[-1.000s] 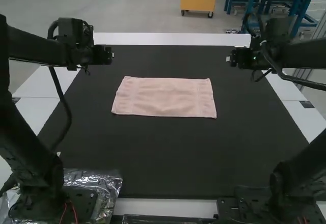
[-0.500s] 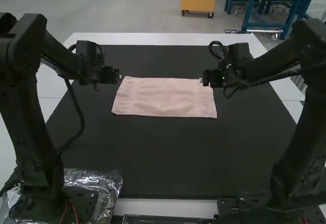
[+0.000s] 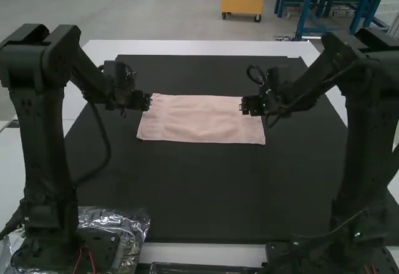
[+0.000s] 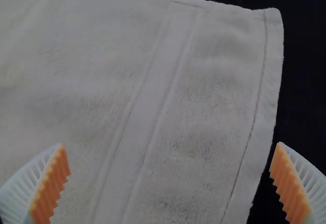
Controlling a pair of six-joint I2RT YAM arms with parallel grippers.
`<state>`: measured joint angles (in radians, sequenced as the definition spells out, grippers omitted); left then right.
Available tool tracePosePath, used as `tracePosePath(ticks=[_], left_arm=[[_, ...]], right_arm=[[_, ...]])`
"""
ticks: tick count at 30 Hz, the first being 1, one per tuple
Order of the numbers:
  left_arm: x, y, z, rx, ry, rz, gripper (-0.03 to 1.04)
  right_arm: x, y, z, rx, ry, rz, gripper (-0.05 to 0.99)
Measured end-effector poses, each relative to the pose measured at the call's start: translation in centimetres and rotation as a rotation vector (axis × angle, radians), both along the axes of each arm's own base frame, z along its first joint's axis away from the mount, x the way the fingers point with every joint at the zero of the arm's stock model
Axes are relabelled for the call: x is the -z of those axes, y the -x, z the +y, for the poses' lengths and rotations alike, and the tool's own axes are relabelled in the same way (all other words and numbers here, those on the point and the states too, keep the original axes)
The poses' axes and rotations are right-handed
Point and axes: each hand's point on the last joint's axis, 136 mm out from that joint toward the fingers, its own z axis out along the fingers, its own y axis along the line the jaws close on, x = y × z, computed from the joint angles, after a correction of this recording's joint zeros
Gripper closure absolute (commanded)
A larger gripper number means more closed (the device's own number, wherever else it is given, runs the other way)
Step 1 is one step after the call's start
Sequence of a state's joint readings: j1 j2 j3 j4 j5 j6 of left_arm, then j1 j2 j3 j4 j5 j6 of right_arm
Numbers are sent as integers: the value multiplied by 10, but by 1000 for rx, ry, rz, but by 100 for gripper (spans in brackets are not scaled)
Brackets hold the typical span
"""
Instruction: Fold the towel.
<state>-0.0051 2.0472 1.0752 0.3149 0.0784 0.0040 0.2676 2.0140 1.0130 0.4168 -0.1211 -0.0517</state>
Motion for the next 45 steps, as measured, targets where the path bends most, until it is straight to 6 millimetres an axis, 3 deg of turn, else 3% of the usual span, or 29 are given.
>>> tracePosePath(ticks=[12, 18, 30, 32, 34, 36, 37, 41, 45], left_arm=[[24, -20, -11, 22, -3, 25, 6], [32, -21, -11, 22, -3, 36, 6], [26, -28, -11, 22, -3, 14, 10], [27, -29, -11, 22, -3, 10, 13], [31, -29, -11, 22, -3, 16, 31], [38, -28, -13, 31, 8, 23, 78], [38, -29, -16, 43, 17, 20, 96], [39, -31, -29, 96, 51, 16, 98], [37, -31, -31, 109, 65, 12, 98]], right_arm=[[27, -25, -31, 69, 13, 24, 3], [35, -28, -31, 65, 21, 28, 3], [37, -46, -27, 72, 6, 40, 5], [37, -46, -26, 73, 0, 47, 13], [38, -46, -26, 74, -4, 52, 41], [41, -45, -25, 73, -6, 56, 86], [42, -45, -26, 72, -8, 57, 96], [43, -45, -25, 52, -35, 65, 96], [43, -44, -24, 42, -47, 68, 96]])
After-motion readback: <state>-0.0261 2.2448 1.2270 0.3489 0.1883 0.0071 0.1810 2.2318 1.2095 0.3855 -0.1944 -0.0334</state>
